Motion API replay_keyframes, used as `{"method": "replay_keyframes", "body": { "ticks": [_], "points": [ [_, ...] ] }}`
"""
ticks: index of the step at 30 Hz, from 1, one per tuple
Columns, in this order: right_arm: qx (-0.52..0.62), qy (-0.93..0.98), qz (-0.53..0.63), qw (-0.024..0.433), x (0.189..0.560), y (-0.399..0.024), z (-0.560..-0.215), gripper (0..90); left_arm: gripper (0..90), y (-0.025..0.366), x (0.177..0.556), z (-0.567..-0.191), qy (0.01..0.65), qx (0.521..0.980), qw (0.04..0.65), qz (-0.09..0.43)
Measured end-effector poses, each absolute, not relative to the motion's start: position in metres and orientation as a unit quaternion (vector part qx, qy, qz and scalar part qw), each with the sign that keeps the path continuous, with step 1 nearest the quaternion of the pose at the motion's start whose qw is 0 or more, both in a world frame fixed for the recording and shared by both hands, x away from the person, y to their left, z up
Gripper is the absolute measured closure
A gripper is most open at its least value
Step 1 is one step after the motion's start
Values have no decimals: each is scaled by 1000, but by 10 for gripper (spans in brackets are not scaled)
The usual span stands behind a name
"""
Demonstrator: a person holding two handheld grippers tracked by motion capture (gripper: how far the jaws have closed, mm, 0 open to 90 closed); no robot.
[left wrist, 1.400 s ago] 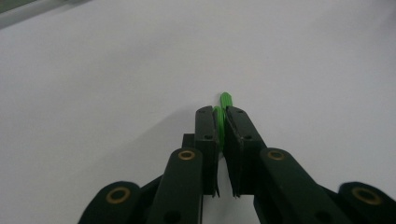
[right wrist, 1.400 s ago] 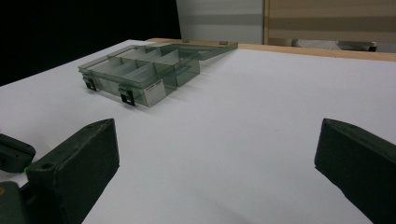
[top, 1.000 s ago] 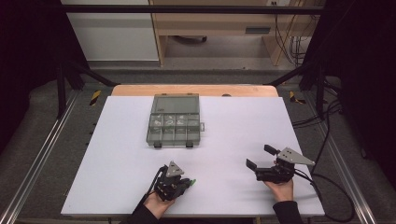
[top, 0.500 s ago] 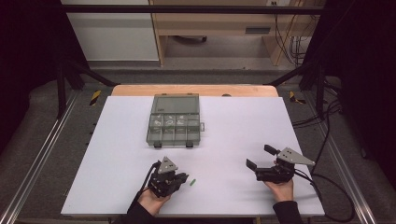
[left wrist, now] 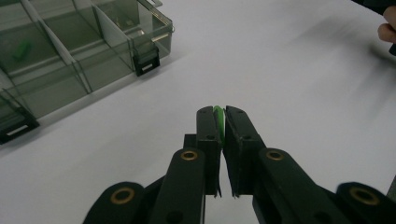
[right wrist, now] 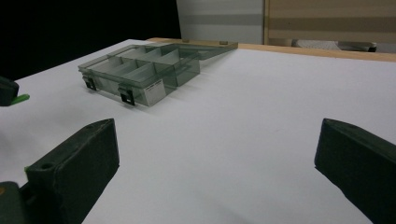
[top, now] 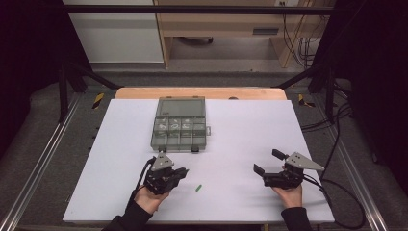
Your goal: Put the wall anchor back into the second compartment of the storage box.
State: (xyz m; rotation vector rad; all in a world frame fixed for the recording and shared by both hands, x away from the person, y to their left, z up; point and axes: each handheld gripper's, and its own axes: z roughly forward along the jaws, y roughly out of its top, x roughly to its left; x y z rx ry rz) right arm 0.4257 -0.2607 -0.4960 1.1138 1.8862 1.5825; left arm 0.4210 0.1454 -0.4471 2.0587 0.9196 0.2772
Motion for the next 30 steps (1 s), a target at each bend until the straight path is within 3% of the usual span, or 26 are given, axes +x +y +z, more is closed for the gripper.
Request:
{"method": "replay_keyframes", "body": {
  "ticks": [15, 30],
  "points": [
    [402, 682, 570, 219, 426, -260, -496, 3, 845, 154, 444, -422, 373, 807, 436, 143],
    [402, 683, 569, 220, 426, -261, -496, 3, 845, 161, 499, -411, 395, 797, 428, 159]
  ]
}}
